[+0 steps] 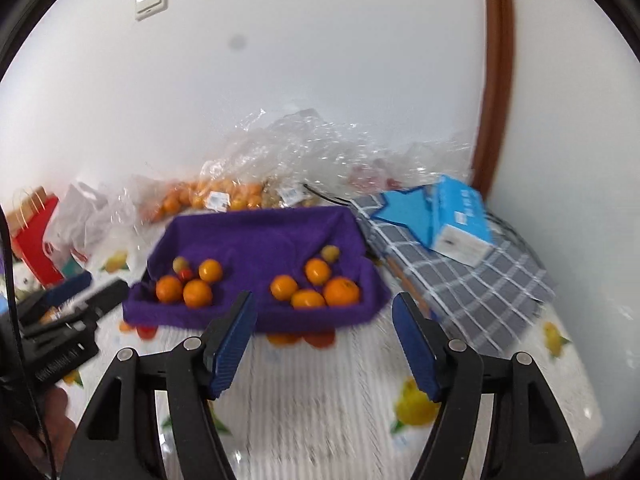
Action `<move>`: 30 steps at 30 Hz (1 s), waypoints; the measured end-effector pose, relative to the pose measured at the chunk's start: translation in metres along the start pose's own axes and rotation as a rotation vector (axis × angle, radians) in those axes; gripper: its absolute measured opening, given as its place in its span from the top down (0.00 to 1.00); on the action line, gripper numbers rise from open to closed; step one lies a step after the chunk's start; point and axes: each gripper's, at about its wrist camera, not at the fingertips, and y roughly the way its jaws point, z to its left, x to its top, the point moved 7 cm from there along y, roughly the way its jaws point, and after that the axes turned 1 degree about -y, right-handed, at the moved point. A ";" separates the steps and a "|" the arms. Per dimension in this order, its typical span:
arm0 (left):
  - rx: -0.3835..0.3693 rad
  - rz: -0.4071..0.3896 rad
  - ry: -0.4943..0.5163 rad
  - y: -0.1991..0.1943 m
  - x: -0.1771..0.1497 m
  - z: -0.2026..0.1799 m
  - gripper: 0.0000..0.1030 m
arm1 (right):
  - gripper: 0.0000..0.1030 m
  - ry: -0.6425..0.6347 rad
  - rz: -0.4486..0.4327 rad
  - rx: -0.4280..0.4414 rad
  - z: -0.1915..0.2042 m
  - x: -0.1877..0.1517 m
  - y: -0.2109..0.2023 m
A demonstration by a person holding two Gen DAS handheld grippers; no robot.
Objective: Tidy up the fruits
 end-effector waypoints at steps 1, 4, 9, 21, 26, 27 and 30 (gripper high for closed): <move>-0.004 -0.005 0.001 -0.009 -0.003 -0.002 0.21 | 0.29 -0.002 -0.001 -0.003 -0.001 -0.005 -0.008; 0.007 -0.021 -0.004 -0.030 -0.009 -0.006 0.14 | 0.13 0.009 -0.018 -0.002 -0.004 -0.018 -0.032; 0.010 -0.034 -0.030 -0.061 -0.020 -0.006 0.10 | 0.06 0.029 -0.034 -0.007 -0.010 -0.036 -0.065; 0.059 -0.072 -0.025 -0.113 -0.035 -0.010 0.09 | 0.04 0.035 -0.048 -0.018 -0.013 -0.059 -0.117; 0.071 -0.080 -0.014 -0.120 -0.033 -0.011 0.09 | 0.04 0.044 -0.065 -0.033 -0.016 -0.061 -0.129; 0.076 -0.082 -0.015 -0.120 -0.033 -0.011 0.09 | 0.04 0.049 -0.066 -0.031 -0.017 -0.060 -0.130; 0.082 -0.091 -0.019 -0.122 -0.033 -0.011 0.09 | 0.04 0.051 -0.067 -0.035 -0.020 -0.061 -0.132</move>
